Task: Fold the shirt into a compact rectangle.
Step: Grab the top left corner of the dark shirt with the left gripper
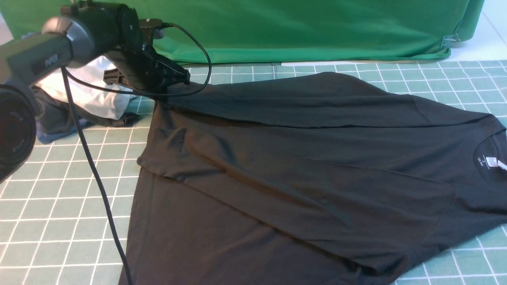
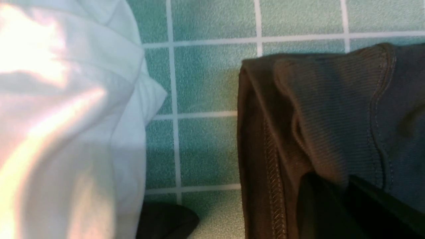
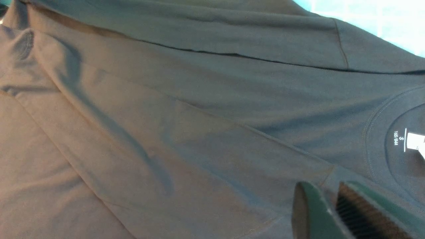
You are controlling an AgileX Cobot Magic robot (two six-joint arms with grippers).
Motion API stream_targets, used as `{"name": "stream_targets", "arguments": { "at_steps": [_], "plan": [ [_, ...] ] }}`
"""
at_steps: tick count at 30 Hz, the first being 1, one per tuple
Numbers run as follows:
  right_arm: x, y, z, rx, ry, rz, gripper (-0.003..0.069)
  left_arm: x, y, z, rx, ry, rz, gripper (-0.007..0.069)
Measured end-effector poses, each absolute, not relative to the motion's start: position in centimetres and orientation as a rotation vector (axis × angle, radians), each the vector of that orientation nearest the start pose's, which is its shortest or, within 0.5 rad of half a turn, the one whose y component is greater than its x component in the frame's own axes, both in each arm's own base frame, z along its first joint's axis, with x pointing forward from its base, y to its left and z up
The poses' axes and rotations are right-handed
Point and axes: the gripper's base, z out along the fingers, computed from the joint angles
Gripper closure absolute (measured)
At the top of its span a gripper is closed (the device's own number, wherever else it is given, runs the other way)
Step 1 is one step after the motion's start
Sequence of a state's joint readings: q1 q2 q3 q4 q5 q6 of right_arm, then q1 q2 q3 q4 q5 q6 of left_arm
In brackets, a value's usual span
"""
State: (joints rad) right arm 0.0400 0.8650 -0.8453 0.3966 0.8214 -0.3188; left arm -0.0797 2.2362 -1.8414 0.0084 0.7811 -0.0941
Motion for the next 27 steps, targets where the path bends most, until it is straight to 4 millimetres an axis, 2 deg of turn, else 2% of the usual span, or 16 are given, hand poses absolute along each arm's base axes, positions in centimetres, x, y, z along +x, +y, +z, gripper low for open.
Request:
{"name": "stream_targets", "arguments": {
  "at_steps": [5,6,7,9,12,15,17,19,20,21,22,24,27],
  "plan": [
    [16.0,3.2,34.5,-0.242,2.258,0.326,0.0541,49.3,-3.8,17.4,0.007,2.677,-0.035,0.0525],
    [16.0,3.2,34.5,-0.242,2.258,0.326,0.0540,49.4,-3.8,16.8,0.015,2.689,-0.028,0.0476],
    [16.0,3.2,34.5,-0.242,2.258,0.326,0.0540,49.4,-3.8,16.8,0.016,2.689,-0.028,0.0469],
    [16.0,3.2,34.5,-0.242,2.258,0.326,0.0537,49.5,-3.8,16.1,0.019,2.696,-0.024,0.0370],
    [16.0,3.2,34.5,-0.242,2.258,0.326,0.0536,49.6,-3.8,16.0,0.019,2.683,-0.026,0.0291],
    [16.0,3.2,34.5,-0.242,2.258,0.326,0.0536,49.7,-3.8,16.1,0.019,2.675,-0.026,0.0265],
    [16.0,3.2,34.5,-0.242,2.258,0.326,0.0536,49.7,-3.8,16.1,0.023,2.673,-0.026,0.0279],
    [16.0,3.2,34.5,-0.242,2.258,0.326,0.0534,49.7,-3.9,16.1,0.042,2.673,-0.025,0.0343],
    [16.0,3.2,34.5,-0.242,2.258,0.326,0.0534,49.7,-3.9,16.1,0.046,2.673,-0.024,0.0343],
    [16.0,3.2,34.5,-0.242,2.258,0.326,0.0534,49.7,-4.0,16.1,0.059,2.670,-0.037,0.0424],
    [16.0,3.2,34.5,-0.242,2.258,0.326,0.0534,49.7,-4.0,16.1,0.064,2.670,-0.036,0.0434],
    [16.0,3.2,34.5,-0.242,2.258,0.326,0.0534,49.7,-4.0,16.1,0.083,2.671,-0.042,0.0550],
    [16.0,3.2,34.5,-0.242,2.258,0.326,0.0533,49.6,-4.1,16.1,0.092,2.685,-0.048,0.0605]
  ]
}}
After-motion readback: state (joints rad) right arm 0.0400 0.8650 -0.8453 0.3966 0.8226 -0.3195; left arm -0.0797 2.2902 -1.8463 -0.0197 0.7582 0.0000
